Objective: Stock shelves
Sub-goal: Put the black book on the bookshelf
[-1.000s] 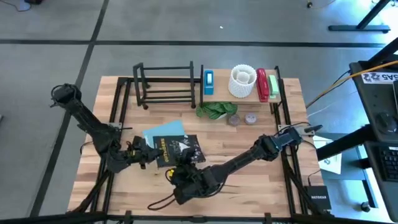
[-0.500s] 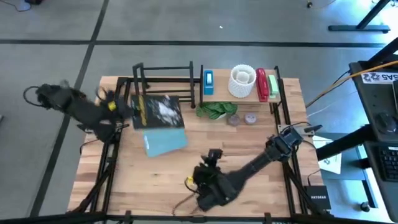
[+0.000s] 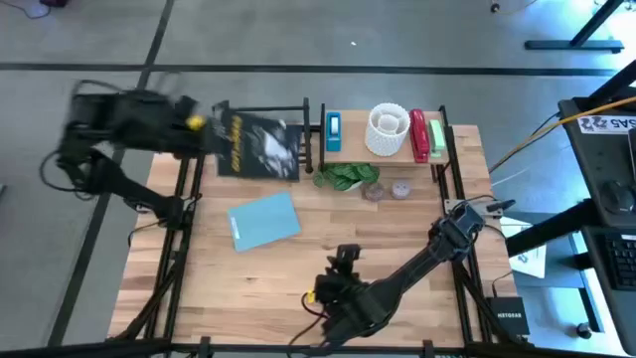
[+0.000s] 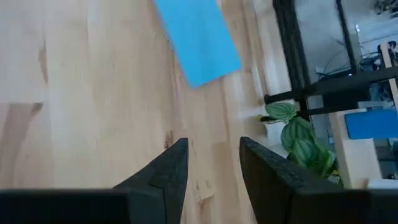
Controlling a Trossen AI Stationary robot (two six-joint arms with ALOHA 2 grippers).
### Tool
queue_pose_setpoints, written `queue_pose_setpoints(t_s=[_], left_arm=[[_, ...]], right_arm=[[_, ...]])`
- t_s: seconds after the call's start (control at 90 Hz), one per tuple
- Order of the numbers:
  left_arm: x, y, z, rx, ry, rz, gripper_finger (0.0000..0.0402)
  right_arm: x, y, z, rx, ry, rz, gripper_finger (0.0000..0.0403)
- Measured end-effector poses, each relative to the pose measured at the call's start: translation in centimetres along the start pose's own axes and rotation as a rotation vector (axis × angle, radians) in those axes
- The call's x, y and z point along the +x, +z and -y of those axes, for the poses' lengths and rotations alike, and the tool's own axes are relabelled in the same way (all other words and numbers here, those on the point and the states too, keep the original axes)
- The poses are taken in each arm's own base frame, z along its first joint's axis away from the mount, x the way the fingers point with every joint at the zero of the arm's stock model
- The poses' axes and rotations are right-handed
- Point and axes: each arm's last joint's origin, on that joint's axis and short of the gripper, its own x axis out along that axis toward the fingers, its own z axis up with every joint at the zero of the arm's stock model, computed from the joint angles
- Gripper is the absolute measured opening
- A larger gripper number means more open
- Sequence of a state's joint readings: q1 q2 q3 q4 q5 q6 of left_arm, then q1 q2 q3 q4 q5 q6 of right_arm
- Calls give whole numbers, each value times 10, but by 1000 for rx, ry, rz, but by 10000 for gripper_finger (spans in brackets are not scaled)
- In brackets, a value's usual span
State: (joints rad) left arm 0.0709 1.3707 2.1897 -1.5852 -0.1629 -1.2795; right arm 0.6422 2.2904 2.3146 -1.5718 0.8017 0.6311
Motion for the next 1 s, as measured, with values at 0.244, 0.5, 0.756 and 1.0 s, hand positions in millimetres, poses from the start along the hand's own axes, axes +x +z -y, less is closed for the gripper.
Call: queue_pose_setpoints(t_s=[0.244,0.5,0.756,1.0], left_arm=[[48,32,13,25,58,-112,34],[67,88,-10,-27,111,-71,34],[53,141,-53,-92,136,24,34],[60,158,-64,41,101,-29,34]], right_arm=[[-20,-3,7,-1,66,11,127],[-30,-15,6,-2,189,-73,127],[-24,-24,18,79,180,-133,127],[-15,-8,59,96,85,-63,127]])
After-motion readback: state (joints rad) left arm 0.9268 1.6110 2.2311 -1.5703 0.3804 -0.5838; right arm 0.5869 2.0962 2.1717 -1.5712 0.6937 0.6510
